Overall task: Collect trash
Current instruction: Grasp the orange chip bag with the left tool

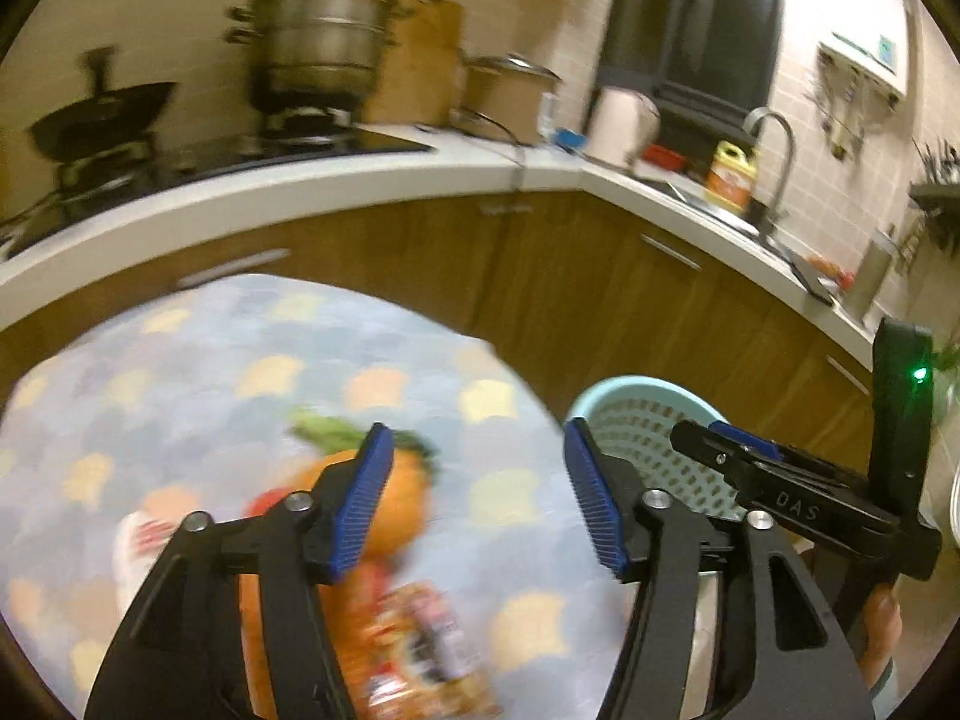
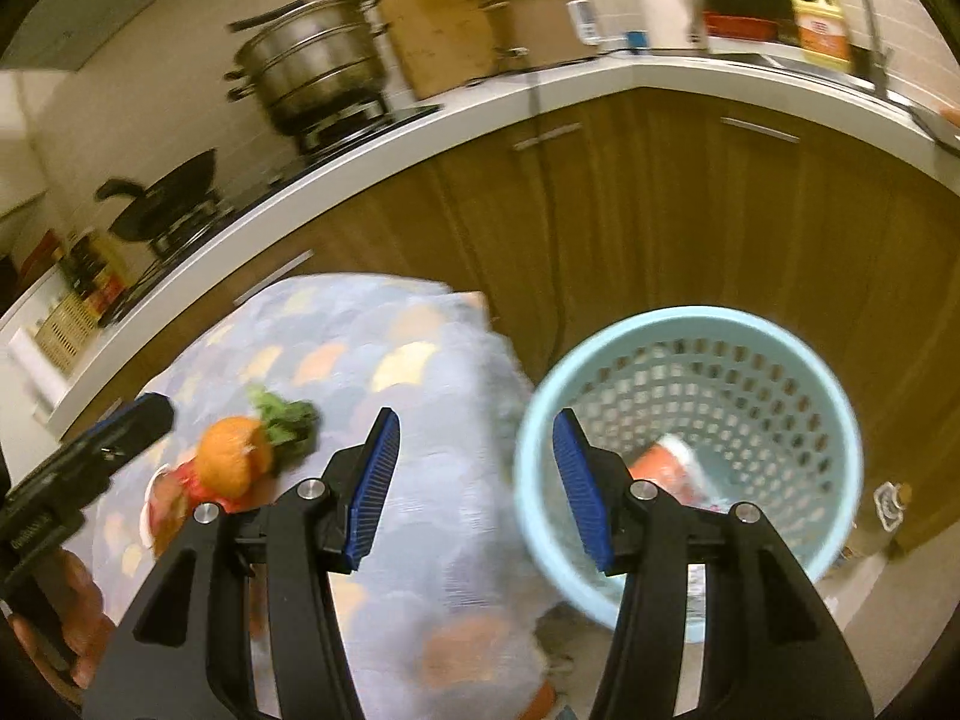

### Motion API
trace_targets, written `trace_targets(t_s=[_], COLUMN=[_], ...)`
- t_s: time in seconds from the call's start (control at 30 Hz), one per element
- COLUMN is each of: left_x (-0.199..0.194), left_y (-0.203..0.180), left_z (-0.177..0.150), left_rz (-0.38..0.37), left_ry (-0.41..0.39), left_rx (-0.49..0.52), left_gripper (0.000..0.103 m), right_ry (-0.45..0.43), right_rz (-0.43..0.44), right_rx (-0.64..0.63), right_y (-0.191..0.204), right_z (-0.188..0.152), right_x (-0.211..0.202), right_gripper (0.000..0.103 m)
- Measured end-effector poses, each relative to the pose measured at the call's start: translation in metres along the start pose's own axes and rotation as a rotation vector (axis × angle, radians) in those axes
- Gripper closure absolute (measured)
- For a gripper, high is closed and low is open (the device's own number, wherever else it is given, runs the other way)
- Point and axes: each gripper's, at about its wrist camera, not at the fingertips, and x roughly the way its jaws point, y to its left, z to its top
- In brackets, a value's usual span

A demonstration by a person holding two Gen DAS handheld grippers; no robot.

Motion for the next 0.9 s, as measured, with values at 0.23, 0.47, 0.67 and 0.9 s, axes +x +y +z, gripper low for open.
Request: trace_targets(t_s=[0.23,0.47,0.67,0.9], left_x=[-0.035,-0.022,-0.003,0.01], left_y=[0.054,0.068,0.074,0.074], left_z=[-0.033,-0.074,-0.088,-0.093], left_rz=[0.045,0.038,0.035,0.037], left_ry=[0.014,0.119,0.19,0.209], left_rx=[-0.066,-0.062,-0.078,-0.091], left_gripper=[0.03,0.028,0.028,0.032], right_ry=[0.085,0.135,0.173,0.165], right_rz=[0.09,0.102,0.092,0.075], right_rx=[-0.115,-0.157,-0.149,-0.159], right_y=[0.058,0.084,0.087,0.084], right_z=[-0.029,-0.056,-0.065,-0.064], right_x=[0.03,0.053,0.059,0.053], right_gripper=[0.053,0.048,0.047,0.044])
